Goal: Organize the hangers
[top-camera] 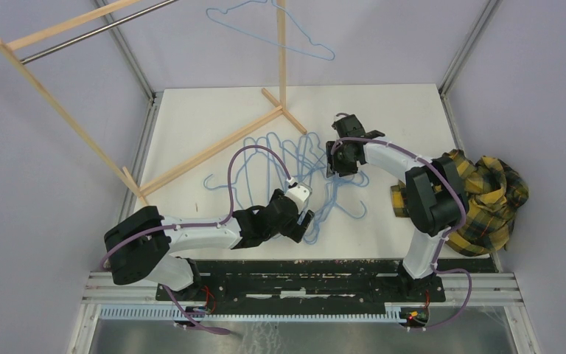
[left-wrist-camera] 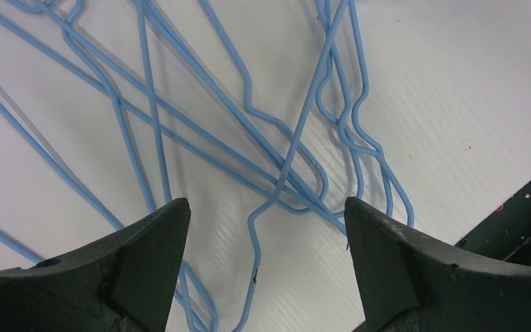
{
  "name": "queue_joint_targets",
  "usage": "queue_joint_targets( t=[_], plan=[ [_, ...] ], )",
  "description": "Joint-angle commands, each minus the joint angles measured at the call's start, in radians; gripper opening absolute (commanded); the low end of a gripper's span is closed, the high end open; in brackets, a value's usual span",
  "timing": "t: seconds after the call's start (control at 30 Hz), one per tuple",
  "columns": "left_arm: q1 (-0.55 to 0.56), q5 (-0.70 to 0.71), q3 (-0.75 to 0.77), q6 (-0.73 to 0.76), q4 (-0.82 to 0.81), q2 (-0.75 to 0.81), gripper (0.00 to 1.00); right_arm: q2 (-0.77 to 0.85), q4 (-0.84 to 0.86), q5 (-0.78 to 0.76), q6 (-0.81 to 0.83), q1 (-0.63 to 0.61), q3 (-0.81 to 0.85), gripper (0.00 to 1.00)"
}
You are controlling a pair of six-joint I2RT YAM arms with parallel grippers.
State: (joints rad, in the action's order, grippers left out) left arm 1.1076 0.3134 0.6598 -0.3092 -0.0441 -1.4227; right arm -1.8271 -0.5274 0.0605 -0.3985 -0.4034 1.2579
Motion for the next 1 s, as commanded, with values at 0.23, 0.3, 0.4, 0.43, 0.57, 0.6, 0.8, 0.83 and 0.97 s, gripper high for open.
queue_joint_targets(
  t=[0.23, 0.3, 0.4, 0.43, 0.57, 0.6, 0.8, 0.83, 0.97],
  plan=[
    [0.015, 0.011, 0.003, -0.06, -0.022, 0.015, 0.89, -0.095, 0.051, 0.024, 0.014, 0.017, 0.038, 0.2],
    [0.017, 0.011, 0.002, -0.053, -0.019, 0.013, 0.89, -0.076, 0.057, 0.027, 0.012, 0.019, 0.026, 0.1],
    [0.019, 0.008, 0.001, -0.049, -0.021, 0.009, 0.89, -0.027, 0.053, 0.033, 0.01, 0.021, 0.011, 0.01],
    [0.022, 0.008, -0.001, -0.046, -0.025, 0.007, 0.89, -0.008, 0.051, 0.034, 0.009, 0.022, 0.004, 0.01],
    [0.032, 0.005, 0.008, -0.038, -0.037, -0.016, 0.9, 0.068, 0.026, 0.036, 0.004, 0.022, -0.001, 0.01],
    [0.038, 0.004, 0.02, -0.036, -0.037, -0.023, 0.9, 0.083, 0.021, 0.037, 0.001, 0.022, 0.001, 0.01],
    [0.094, 0.032, 0.104, -0.006, -0.023, -0.086, 0.9, 0.138, 0.005, 0.049, -0.012, 0.022, 0.015, 0.01],
    [0.102, 0.037, 0.118, -0.002, -0.022, -0.1, 0.9, 0.142, 0.004, 0.053, -0.014, 0.023, 0.019, 0.01],
    [0.123, 0.046, 0.158, 0.011, -0.022, -0.16, 0.9, 0.151, -0.01, 0.076, -0.016, 0.021, 0.032, 0.01]
  ],
)
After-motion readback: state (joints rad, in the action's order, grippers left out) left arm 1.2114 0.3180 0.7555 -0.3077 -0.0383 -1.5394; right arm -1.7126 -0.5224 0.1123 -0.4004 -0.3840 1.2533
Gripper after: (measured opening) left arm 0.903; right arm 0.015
